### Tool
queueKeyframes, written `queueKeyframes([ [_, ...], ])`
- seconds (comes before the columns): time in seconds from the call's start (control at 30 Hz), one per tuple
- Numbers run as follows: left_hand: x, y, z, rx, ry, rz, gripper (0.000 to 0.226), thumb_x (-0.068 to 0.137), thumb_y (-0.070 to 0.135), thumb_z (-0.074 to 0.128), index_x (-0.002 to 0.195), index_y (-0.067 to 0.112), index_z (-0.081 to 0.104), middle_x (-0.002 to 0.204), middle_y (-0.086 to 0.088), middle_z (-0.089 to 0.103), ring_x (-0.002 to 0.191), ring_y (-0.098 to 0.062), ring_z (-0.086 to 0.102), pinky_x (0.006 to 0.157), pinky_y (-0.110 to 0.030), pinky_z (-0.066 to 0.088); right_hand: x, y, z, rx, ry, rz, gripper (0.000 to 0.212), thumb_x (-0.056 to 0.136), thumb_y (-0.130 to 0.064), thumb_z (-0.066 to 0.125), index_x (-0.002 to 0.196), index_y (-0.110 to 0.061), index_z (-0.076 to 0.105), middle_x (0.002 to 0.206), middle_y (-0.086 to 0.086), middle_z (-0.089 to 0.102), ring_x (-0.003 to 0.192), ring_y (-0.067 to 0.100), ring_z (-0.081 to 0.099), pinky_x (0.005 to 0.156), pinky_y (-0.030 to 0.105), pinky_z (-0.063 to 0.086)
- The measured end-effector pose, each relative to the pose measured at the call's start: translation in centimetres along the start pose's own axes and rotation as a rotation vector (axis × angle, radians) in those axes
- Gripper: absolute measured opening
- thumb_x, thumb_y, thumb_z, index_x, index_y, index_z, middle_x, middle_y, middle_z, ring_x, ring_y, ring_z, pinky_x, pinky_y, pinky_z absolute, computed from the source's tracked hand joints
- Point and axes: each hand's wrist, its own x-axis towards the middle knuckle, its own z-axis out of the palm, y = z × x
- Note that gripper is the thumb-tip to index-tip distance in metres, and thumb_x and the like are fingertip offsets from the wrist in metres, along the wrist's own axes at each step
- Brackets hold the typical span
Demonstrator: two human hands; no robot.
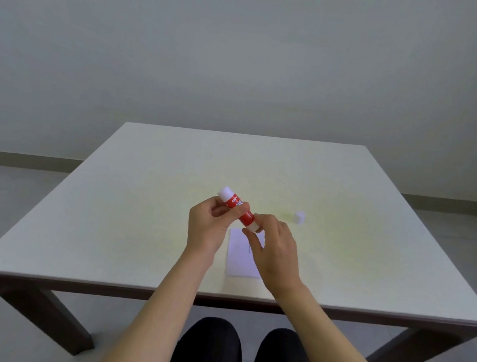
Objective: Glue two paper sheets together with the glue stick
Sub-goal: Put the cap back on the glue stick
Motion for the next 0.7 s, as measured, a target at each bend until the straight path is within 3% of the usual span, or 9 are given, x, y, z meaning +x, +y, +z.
queueKeyframes([
  [0.07, -0.2, -0.3, 0.1, 0.079, 0.046, 0.027, 0.009, 0.071, 0.024, 0.08, 0.07, 0.027, 0.072, 0.07, 0.012, 0.075, 0.071, -0.003, 0.068, 0.068, -0.015, 0.045, 0.0, 0.9, 0.0, -0.08, -0.046, -0.095, 0.031, 0.071, -0.02, 0.082, 0.088, -0.002, 0.063, 0.083, 0.007, 0.07, 0.067, 0.03, 0.065, 0.063, 0.031, 0.049],
  [0.13, -0.1, -0.5, -0.5, 0.219, 0.06, 0.097, 0.009, 0.073, 0.028, 0.077, 0.068, 0.027, 0.07, 0.062, 0.014, 0.071, 0.061, 0.004, 0.062, 0.061, -0.009, 0.041, 0.7, 2.2, -0.1, -0.047, -0.226, 0.011, 0.063, 0.07, -0.049, 0.074, 0.113, -0.007, 0.058, 0.113, 0.007, 0.064, 0.095, 0.028, 0.064, 0.077, 0.035, 0.049],
  [0.2, 0.2, -0.4, -1.4, 0.402, 0.016, 0.179, 0.007, 0.075, 0.027, 0.074, 0.071, 0.026, 0.069, 0.058, 0.013, 0.068, 0.06, 0.006, 0.06, 0.057, -0.004, 0.039, 1.5, 4.6, -0.1, -0.096, -0.341, 0.186, 0.089, 0.072, -0.066, 0.059, 0.142, -0.017, 0.035, 0.148, 0.009, 0.037, 0.128, 0.027, 0.045, 0.099, 0.044, 0.043],
  [0.27, 0.4, -0.2, -2.2, 0.587, -0.033, 0.249, 0.011, 0.077, 0.024, 0.074, 0.088, 0.025, 0.072, 0.073, 0.015, 0.068, 0.071, 0.004, 0.061, 0.064, -0.005, 0.041, 2.1, 7.4, -0.4, -0.294, -0.378, 0.324, 0.082, 0.086, -0.059, 0.048, 0.151, -0.027, 0.008, 0.16, 0.008, 0.008, 0.14, 0.03, 0.028, 0.106, 0.049, 0.035],
  [0.33, 0.6, -0.2, -2.9, 0.783, -0.055, 0.307, 0.02, 0.079, 0.022, 0.072, 0.1, 0.024, 0.072, 0.085, 0.009, 0.066, 0.081, -0.008, 0.06, 0.071, -0.02, 0.046, 2.2, 9.8, -0.6, -0.434, -0.476, 0.383, 0.068, 0.096, -0.043, 0.04, 0.151, -0.03, 0.0, 0.162, 0.005, -0.002, 0.144, 0.032, 0.021, 0.108, 0.048, 0.032],
  [0.43, 0.6, -0.4, -3.2, 0.978, -0.066, 0.369, 0.021, 0.08, 0.022, 0.071, 0.101, 0.026, 0.071, 0.092, 0.006, 0.066, 0.087, -0.017, 0.059, 0.073, -0.028, 0.045, 1.8, 11.1, -0.7, -0.501, -0.606, 0.347, 0.057, 0.1, -0.031, 0.034, 0.151, -0.026, 0.01, 0.16, 0.003, 0.013, 0.142, 0.025, 0.026, 0.108, 0.043, 0.031],
  [0.53, 0.4, -0.9, -3.2, 1.025, -0.063, 0.373, 0.021, 0.08, 0.023, 0.071, 0.101, 0.027, 0.071, 0.095, 0.006, 0.066, 0.09, -0.017, 0.059, 0.074, -0.028, 0.043, 1.8, 10.6, -1.1, -0.538, -0.537, 0.275, 0.048, 0.099, -0.018, 0.038, 0.146, -0.019, 0.029, 0.143, 0.004, 0.045, 0.124, 0.026, 0.047, 0.096, 0.036, 0.039],
  [0.6, 0.2, -1.3, -3.0, 1.047, -0.066, 0.369, 0.023, 0.081, 0.024, 0.07, 0.103, 0.027, 0.071, 0.097, 0.006, 0.066, 0.092, -0.017, 0.06, 0.075, -0.027, 0.042, 2.2, 9.1, -1.3, -0.3, -0.375, 0.347, 0.04, 0.095, -0.008, 0.046, 0.135, -0.013, 0.049, 0.124, 0.006, 0.06, 0.105, 0.026, 0.058, 0.085, 0.032, 0.045],
  [0.7, 0.0, -1.5, -2.6, 1.039, -0.068, 0.369, 0.026, 0.08, 0.026, 0.071, 0.106, 0.027, 0.07, 0.099, 0.006, 0.066, 0.093, -0.017, 0.06, 0.075, -0.027, 0.042, 2.6, 5.3, -1.5, 0.377, -0.232, 0.582, 0.028, 0.085, -0.001, 0.062, 0.113, -0.007, 0.066, 0.097, 0.004, 0.071, 0.081, 0.018, 0.066, 0.079, 0.028, 0.055],
])
